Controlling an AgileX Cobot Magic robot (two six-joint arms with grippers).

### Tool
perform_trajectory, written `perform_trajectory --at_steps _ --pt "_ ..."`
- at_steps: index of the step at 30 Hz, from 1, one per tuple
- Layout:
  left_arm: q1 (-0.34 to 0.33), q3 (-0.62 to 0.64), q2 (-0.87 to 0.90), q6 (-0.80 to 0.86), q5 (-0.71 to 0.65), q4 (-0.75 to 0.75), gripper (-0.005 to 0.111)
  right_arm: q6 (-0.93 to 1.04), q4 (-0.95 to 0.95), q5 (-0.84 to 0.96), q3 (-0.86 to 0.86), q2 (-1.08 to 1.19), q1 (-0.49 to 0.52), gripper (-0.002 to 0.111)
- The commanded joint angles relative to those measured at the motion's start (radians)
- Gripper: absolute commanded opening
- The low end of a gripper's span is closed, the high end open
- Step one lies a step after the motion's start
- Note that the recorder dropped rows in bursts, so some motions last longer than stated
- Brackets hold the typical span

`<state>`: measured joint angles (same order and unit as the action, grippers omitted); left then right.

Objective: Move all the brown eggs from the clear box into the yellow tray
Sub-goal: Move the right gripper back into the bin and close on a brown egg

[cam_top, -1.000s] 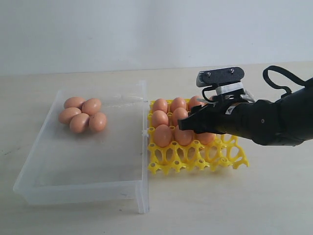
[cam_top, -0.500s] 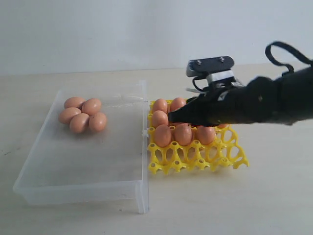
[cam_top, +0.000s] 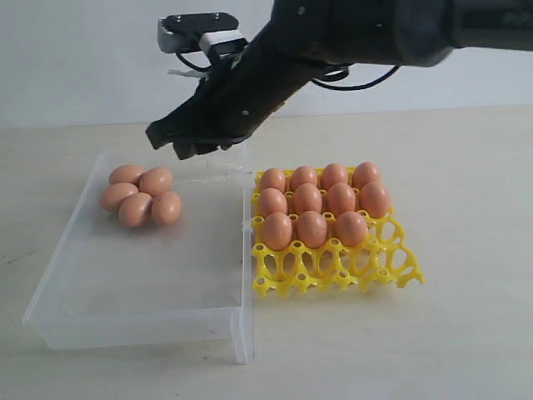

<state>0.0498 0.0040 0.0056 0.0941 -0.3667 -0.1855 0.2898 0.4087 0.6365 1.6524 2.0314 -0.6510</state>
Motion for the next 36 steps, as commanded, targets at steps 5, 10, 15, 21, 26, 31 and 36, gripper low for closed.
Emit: perform_trajectory --at_steps 5,10,15,21,26,31,36 --pt "-0.001 -0.004 -0.006 0.003 0.004 -0.002 0.000 -0.218 0.005 0.021 0.218 0.232 -0.001 0.059" --pt "-0.001 -0.004 -0.006 0.003 0.004 -0.002 0.000 -0.298 0.033 0.012 0.288 0.302 -0.001 0.059" --pt "-0.001 -0.004 -0.006 0.003 0.004 -0.002 0.000 -0.321 0.101 0.012 0.330 0.355 -0.001 0.059" --pt "-0.001 -0.004 -0.006 0.003 0.004 -0.002 0.000 -0.321 0.112 0.012 0.341 0.391 -0.001 0.059" --pt "-0.001 -0.004 -0.006 0.003 0.004 -0.002 0.000 -0.322 0.114 -0.021 0.341 0.416 -0.001 0.059" --pt "-0.001 -0.004 -0.006 0.003 0.004 -0.002 0.000 -0.328 0.142 -0.040 0.341 0.438 -0.001 0.059" --pt "-0.001 -0.004 -0.006 0.003 0.004 -0.002 0.000 -0.328 0.145 -0.052 0.341 0.448 -0.001 0.059"
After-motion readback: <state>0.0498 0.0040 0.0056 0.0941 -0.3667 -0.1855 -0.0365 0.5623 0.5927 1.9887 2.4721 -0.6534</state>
